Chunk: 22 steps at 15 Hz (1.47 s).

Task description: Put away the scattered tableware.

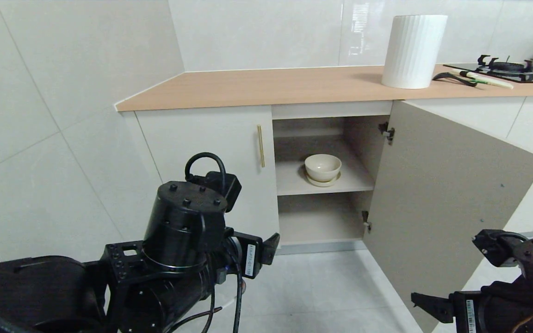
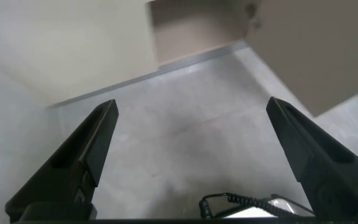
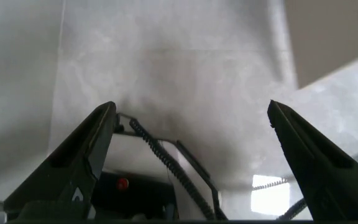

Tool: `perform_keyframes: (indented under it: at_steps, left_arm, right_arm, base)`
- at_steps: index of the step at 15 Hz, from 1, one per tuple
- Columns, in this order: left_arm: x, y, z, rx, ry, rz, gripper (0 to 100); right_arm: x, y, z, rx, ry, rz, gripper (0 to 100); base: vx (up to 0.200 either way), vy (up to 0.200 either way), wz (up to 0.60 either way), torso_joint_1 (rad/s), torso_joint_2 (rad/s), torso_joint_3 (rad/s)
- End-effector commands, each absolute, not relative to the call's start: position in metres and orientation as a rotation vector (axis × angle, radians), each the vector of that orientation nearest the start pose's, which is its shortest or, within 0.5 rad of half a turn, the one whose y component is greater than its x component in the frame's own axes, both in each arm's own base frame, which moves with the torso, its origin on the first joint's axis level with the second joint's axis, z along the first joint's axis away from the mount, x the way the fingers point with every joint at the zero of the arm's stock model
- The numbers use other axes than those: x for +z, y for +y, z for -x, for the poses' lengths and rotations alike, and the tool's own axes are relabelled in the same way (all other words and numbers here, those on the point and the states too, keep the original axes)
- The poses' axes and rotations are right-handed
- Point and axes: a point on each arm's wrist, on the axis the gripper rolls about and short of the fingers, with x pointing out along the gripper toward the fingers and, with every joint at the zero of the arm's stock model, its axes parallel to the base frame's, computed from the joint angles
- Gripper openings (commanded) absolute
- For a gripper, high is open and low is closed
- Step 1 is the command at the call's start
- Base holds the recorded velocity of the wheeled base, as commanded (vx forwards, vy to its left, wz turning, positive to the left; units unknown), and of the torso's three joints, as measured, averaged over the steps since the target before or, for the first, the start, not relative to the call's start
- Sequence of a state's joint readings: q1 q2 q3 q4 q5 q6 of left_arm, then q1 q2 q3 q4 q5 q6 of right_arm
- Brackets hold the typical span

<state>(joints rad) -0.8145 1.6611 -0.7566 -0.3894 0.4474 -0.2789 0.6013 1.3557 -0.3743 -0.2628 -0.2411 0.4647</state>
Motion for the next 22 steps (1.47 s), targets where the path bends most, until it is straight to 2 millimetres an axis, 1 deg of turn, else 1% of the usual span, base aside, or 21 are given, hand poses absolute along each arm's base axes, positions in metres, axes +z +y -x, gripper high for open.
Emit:
perform_keyframes:
  at_steps: [1,4,7,9,11,14,15,17,18,19,22]
  left_arm:
    - [0.159,-0.198,-0.201,-0.294,0.462,-0.033,100]
    - [0.158,-0.198,-0.201,-0.294,0.464,-0.034,100]
    - [0.159,-0.198,-0.201,-0.294,0.462,-0.033,100]
    - [0.157,-0.199,-0.201,-0.293,0.466,-0.036,100]
    - [0.158,-0.199,-0.201,-0.294,0.465,-0.035,100]
    - [0.158,-0.199,-0.201,-0.293,0.464,-0.033,100]
    - [0.158,-0.198,-0.202,-0.292,0.464,-0.032,100]
    - [0.159,-0.199,-0.202,-0.292,0.461,-0.031,100]
    - [0.159,-0.198,-0.203,-0.289,0.461,-0.03,100]
    - [0.159,-0.197,-0.203,-0.286,0.461,-0.029,100]
    - [0.16,-0.196,-0.204,-0.282,0.458,-0.024,100]
  right_arm:
    - [0.123,0.09,-0.145,0.164,0.712,-0.151,100]
    - [0.118,0.088,-0.143,0.144,0.748,-0.134,100]
    - [0.117,0.082,-0.152,0.08,0.749,-0.141,100]
    - [0.109,0.074,-0.166,-0.012,0.793,-0.143,100]
    - [0.108,0.06,-0.181,-0.11,0.791,-0.175,100]
    - [0.12,0.034,-0.2,-0.218,0.738,-0.175,100]
    - [0.121,0.03,-0.203,-0.236,0.732,-0.178,100]
    - [0.125,0.007,-0.219,-0.338,0.713,-0.206,100]
    - [0.125,0.0,-0.225,-0.369,0.707,-0.221,100]
    - [0.127,-0.006,-0.231,-0.384,0.696,-0.24,100]
    - [0.118,-0.013,-0.262,-0.403,0.694,-0.274,100]
  base:
    - [0.0,-0.2,0.0,-0.007,0.01,0.012]
    - [0.0,-0.2,0.0,0.002,0.0,0.002]
    - [0.0,-0.2,0.0,0.001,0.0,0.001]
    - [0.0,-0.2,0.0,0.0,0.0,0.005]
    - [0.0,0.0,0.0,0.0,0.0,0.0]
    - [0.0,0.0,0.0,0.0,0.0,0.0]
    - [0.0,0.0,0.0,0.0,0.0,0.0]
    - [0.0,0.0,0.0,0.0,0.0,0.0]
    - [0.0,0.0,0.0,0.0,0.0,0.0]
    - [0.0,0.0,0.0,0.0,0.0,0.0]
    - [0.0,0.0,0.0,0.0,0.0,0.0]
